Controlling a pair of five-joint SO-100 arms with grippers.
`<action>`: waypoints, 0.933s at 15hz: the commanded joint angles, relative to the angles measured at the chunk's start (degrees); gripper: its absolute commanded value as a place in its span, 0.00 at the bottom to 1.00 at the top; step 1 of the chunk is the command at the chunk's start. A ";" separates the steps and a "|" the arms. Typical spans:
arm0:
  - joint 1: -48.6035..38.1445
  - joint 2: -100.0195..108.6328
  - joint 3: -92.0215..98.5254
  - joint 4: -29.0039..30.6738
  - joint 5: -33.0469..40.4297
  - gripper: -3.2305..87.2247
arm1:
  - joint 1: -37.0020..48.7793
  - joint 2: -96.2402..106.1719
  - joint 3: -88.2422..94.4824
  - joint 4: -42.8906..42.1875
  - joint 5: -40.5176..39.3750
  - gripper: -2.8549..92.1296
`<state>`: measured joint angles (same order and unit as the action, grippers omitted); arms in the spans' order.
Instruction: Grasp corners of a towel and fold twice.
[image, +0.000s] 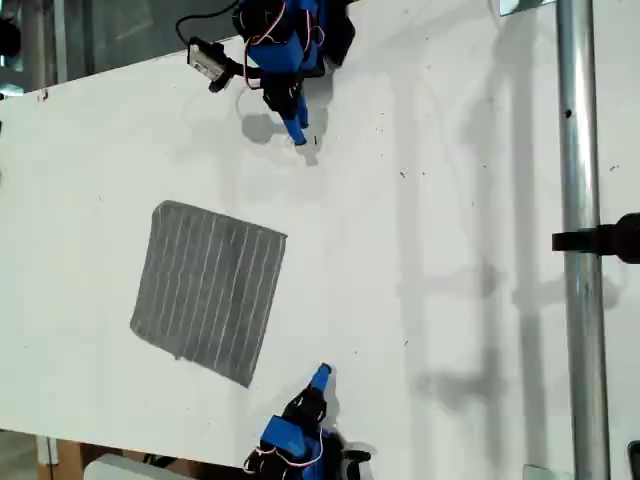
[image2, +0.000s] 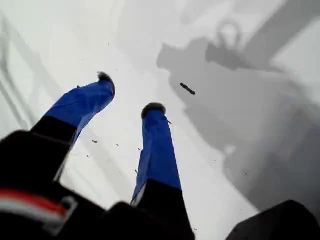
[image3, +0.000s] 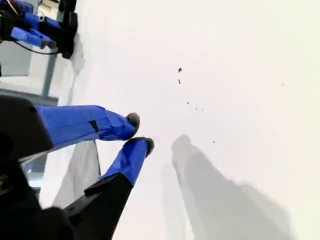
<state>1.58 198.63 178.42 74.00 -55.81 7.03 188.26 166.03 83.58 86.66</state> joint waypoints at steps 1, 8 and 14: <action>-11.07 0.26 0.26 0.18 -26.98 0.02 | 8.61 0.44 -0.44 -0.53 1.14 0.03; -10.72 0.26 0.26 0.18 -27.07 0.02 | 6.15 0.53 -0.70 -1.67 1.67 0.03; -9.14 0.26 0.26 0.18 -27.86 0.02 | 6.68 0.53 -0.70 -1.41 1.23 0.03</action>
<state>-8.70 198.63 178.59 74.00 -82.88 13.36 188.61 166.03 82.53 87.98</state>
